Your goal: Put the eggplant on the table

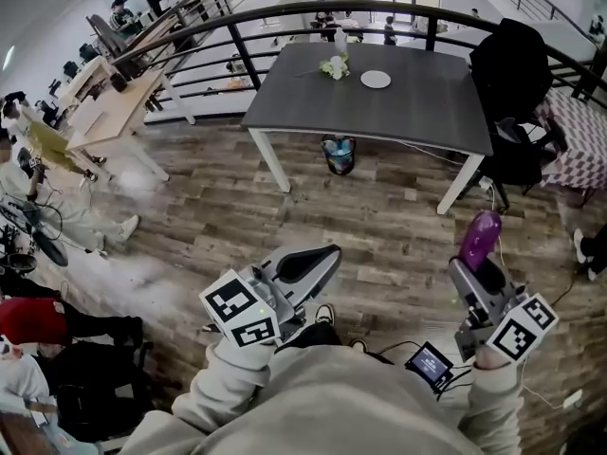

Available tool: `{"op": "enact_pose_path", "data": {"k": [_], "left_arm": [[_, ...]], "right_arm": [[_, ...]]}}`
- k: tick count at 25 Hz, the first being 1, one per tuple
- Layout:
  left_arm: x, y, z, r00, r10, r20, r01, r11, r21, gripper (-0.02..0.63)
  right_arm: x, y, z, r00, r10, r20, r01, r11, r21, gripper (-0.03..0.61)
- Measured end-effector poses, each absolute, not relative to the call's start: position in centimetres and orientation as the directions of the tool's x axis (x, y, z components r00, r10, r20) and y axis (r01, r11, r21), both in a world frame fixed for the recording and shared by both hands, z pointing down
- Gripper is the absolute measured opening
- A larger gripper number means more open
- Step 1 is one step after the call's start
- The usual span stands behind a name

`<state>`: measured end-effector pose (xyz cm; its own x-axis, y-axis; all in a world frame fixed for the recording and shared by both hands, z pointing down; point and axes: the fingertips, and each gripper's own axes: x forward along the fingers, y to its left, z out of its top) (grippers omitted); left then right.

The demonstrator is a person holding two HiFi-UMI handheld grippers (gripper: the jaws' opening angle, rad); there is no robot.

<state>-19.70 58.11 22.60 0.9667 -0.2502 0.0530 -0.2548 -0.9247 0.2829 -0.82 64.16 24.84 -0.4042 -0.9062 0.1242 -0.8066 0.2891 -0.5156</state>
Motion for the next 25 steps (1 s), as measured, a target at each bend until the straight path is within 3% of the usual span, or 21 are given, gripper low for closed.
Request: {"op": "enact_pose_path", "data": {"k": [15,25], "left_arm": [[-16.7,47.4,22.7,0.983,-0.18,-0.034,-0.161,-0.939,0.304,0.006],[-16.6,38.2,23.3,0.989,-0.146,-0.016,-0.135,-0.948,0.288,0.006]], "right_arm": [[2.0,54.5,24.8,-0.341,-0.927,0.159,-0.836,0.221,-0.502,0.209],[2.2,45.6,24.5,-0.305,-0.935,0.182,-0.849,0.18,-0.497,0.208]]}}
